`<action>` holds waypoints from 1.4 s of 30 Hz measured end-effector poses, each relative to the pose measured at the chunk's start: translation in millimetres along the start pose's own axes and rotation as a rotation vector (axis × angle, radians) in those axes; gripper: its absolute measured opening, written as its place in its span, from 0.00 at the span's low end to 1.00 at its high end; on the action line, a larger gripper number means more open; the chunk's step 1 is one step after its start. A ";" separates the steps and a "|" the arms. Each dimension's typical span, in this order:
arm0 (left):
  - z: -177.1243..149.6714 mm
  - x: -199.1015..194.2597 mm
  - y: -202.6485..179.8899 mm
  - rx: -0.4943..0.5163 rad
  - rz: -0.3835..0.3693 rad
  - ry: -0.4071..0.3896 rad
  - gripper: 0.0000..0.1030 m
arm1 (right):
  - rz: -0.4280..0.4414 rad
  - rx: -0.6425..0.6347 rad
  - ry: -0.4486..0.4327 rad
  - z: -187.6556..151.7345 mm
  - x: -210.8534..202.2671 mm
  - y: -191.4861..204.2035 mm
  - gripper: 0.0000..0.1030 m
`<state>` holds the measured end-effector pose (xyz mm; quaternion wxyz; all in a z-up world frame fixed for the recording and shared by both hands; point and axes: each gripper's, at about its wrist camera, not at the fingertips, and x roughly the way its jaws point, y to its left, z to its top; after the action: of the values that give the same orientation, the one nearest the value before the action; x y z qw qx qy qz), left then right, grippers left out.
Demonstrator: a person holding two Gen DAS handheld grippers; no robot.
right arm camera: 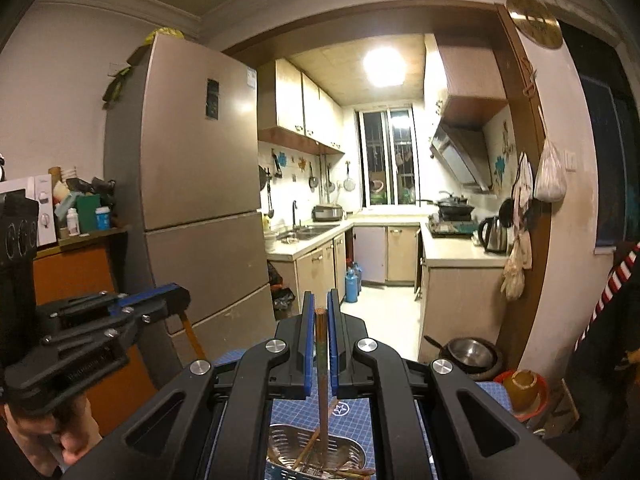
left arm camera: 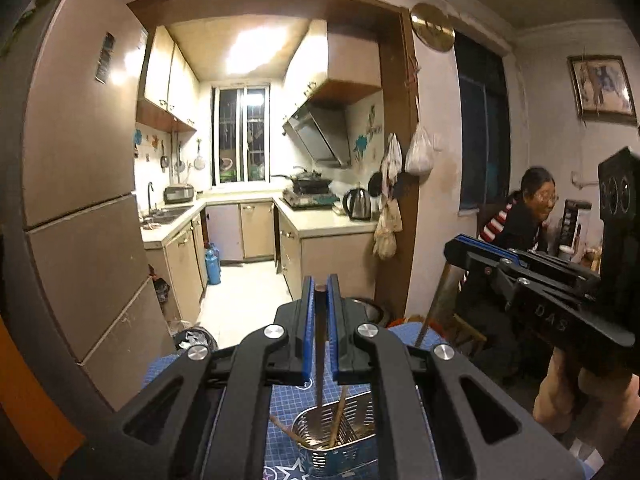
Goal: Organize utensils
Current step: 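Lower the chopstick into the basket and open the left gripper, then move the left tool back over the loose chopsticks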
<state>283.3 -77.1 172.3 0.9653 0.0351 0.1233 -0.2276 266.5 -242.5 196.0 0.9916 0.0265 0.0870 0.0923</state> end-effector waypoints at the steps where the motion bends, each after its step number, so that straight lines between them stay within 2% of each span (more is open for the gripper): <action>1: -2.9 6.2 -0.6 0.004 0.006 0.006 0.05 | -0.004 -0.007 0.010 -6.3 6.9 -0.3 0.07; 9: -48.1 55.8 -1.5 0.019 0.017 0.097 0.05 | -0.003 -0.022 0.087 -59.3 41.2 -5.1 0.07; 15: -69.5 64.4 0.0 0.034 0.033 0.135 0.05 | 0.008 -0.016 0.114 -81.7 48.6 -11.3 0.07; 19: -72.7 64.4 0.0 0.030 0.037 0.148 0.06 | 0.013 -0.014 0.120 -87.1 48.1 -13.5 0.07; 21: -71.0 61.6 0.4 0.025 0.039 0.146 0.14 | 0.013 -0.012 0.120 -87.6 46.2 -14.6 0.08; 22: -69.5 61.1 -0.2 0.025 0.042 0.143 0.26 | 0.014 -0.011 0.118 -87.3 45.1 -14.7 0.13; 23: -68.2 57.6 -0.1 0.025 0.047 0.134 0.38 | 0.015 -0.012 0.115 -86.9 44.2 -14.5 0.25; 25: -65.9 51.9 -0.8 0.032 0.054 0.123 0.45 | 0.014 -0.012 0.093 -84.4 36.1 -13.6 0.35; 27: -63.5 43.8 -2.7 0.039 0.059 0.119 0.45 | 0.013 -0.014 0.082 -82.0 25.3 -12.0 0.36; 31: -60.6 13.1 -3.1 0.019 0.055 0.102 0.46 | 0.012 -0.008 0.036 -72.3 -16.7 -7.8 0.37; 34: -70.3 -36.0 -7.3 0.003 0.043 0.070 0.57 | 0.013 -0.022 -0.011 -71.5 -70.1 1.4 0.43; 37: -107.5 -97.1 -16.7 0.019 0.038 0.076 0.66 | 0.024 -0.041 -0.051 -87.4 -135.4 15.6 0.51; 39: -136.0 -118.5 -22.1 0.016 0.024 0.127 0.66 | 0.029 -0.056 -0.062 -109.5 -177.5 25.4 0.51; 42: -201.9 -150.1 -35.6 0.006 -0.004 0.231 0.66 | 0.014 -0.071 -0.048 -156.9 -230.4 38.5 0.51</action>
<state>92.5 -19.2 14.8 0.9441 0.0638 0.2332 -0.2242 8.8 -242.3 82.9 0.9930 -0.0061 0.0597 0.1017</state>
